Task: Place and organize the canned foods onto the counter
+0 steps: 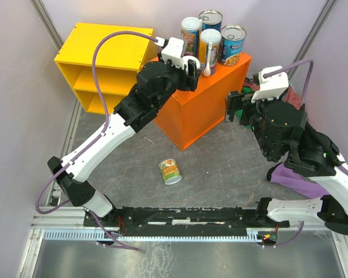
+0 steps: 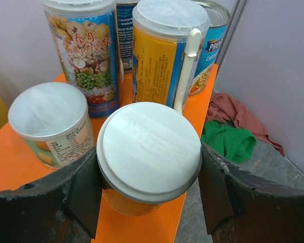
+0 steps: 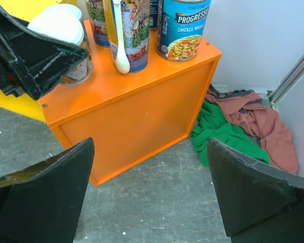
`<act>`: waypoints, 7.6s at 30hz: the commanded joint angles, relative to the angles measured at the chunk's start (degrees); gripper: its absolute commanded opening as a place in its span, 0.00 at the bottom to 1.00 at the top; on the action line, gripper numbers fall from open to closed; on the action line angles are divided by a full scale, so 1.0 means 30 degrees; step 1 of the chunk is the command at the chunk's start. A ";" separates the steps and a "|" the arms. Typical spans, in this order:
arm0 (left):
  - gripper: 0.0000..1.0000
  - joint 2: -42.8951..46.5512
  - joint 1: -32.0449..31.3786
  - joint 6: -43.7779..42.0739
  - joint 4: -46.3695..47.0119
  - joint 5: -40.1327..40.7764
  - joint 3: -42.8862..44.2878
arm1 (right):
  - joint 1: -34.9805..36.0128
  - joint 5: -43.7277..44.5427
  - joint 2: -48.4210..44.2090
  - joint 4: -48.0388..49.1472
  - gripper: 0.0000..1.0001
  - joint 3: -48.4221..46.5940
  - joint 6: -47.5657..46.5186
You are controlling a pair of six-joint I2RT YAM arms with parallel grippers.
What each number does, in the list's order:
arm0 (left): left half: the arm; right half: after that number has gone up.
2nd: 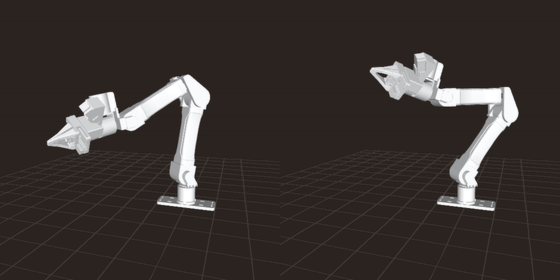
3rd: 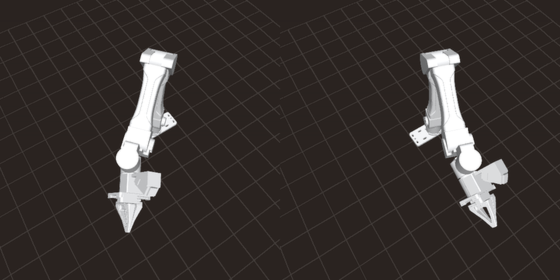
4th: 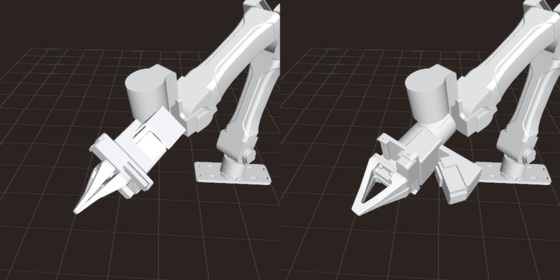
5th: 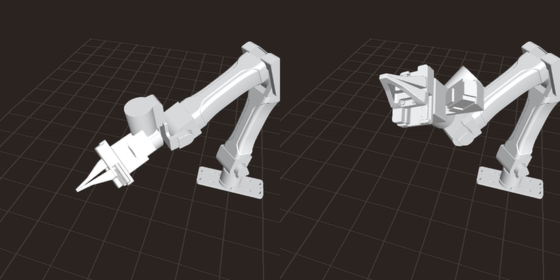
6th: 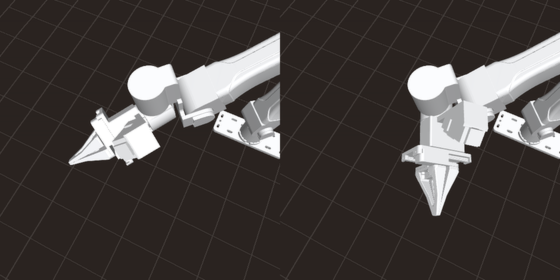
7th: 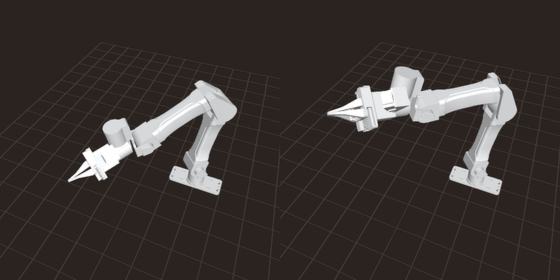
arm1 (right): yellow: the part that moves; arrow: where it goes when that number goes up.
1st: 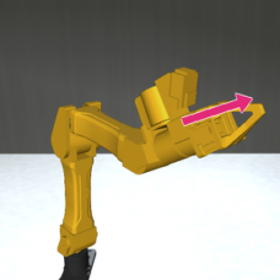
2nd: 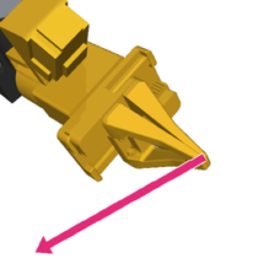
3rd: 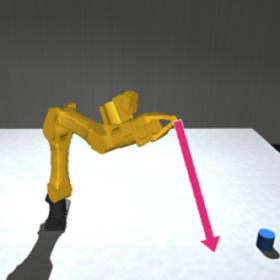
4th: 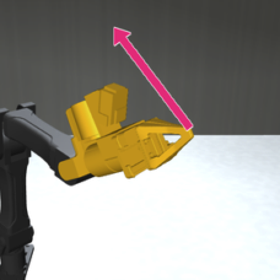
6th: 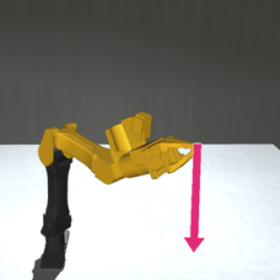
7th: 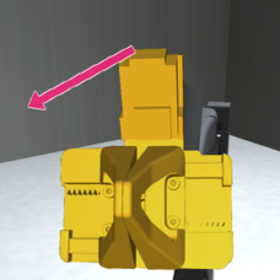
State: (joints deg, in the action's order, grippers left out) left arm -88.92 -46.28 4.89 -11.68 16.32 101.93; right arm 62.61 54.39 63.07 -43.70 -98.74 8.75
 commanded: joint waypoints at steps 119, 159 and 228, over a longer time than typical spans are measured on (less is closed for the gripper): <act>0.96 0.9107 -0.0741 2.2803 -0.5398 -0.1770 -2.0127 | 0.0068 -0.1354 -0.1070 -0.5433 0.99 0.4053 0.9230; 1.00 0.1466 -0.1268 2.2247 -0.3705 -0.1459 -1.8634 | -0.3057 -0.5255 0.0070 -0.5354 0.99 0.3793 0.8297; 0.77 -0.2582 -1.1568 0.7307 2.3585 0.9945 -2.4083 | -0.3980 -0.3981 -0.4467 -0.7115 0.99 0.6531 1.0826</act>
State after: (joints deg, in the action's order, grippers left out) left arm -97.19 -79.31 26.87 50.28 41.56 29.87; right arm 50.87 41.85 49.80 -65.21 -79.44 40.71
